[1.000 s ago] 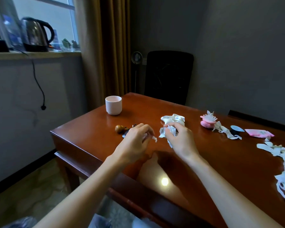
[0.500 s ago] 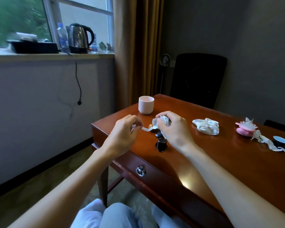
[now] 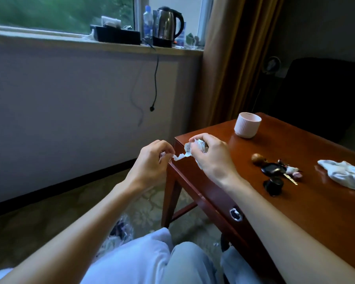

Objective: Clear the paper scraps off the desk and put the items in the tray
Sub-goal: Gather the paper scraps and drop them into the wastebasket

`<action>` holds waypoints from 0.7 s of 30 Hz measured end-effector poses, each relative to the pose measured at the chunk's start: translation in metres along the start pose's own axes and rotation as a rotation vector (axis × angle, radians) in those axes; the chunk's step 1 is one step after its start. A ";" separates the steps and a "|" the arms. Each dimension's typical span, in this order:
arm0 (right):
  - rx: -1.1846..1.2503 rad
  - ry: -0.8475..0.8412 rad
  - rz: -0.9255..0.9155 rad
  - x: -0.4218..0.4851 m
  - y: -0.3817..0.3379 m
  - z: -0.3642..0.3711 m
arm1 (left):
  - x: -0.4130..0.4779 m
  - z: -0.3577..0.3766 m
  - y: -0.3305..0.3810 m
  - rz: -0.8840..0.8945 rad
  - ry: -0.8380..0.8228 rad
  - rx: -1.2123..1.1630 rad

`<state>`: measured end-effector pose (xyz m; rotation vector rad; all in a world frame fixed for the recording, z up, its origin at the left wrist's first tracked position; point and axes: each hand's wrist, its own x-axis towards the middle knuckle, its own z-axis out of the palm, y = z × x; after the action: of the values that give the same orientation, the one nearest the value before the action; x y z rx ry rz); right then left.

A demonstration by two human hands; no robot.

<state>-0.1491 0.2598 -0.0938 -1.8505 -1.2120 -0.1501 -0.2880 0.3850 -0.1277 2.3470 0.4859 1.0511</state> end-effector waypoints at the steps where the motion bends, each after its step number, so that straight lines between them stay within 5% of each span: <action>1: 0.005 -0.022 -0.002 0.000 -0.003 0.012 | -0.005 -0.004 -0.011 -0.029 0.003 0.005; 21: 0.155 -0.491 0.175 -0.051 0.017 0.263 | -0.135 -0.022 -0.189 -0.453 0.009 0.049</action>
<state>-0.2532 0.4141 -0.2873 -1.9024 -1.3307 0.5096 -0.4114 0.4739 -0.3044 2.1261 0.9990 0.8393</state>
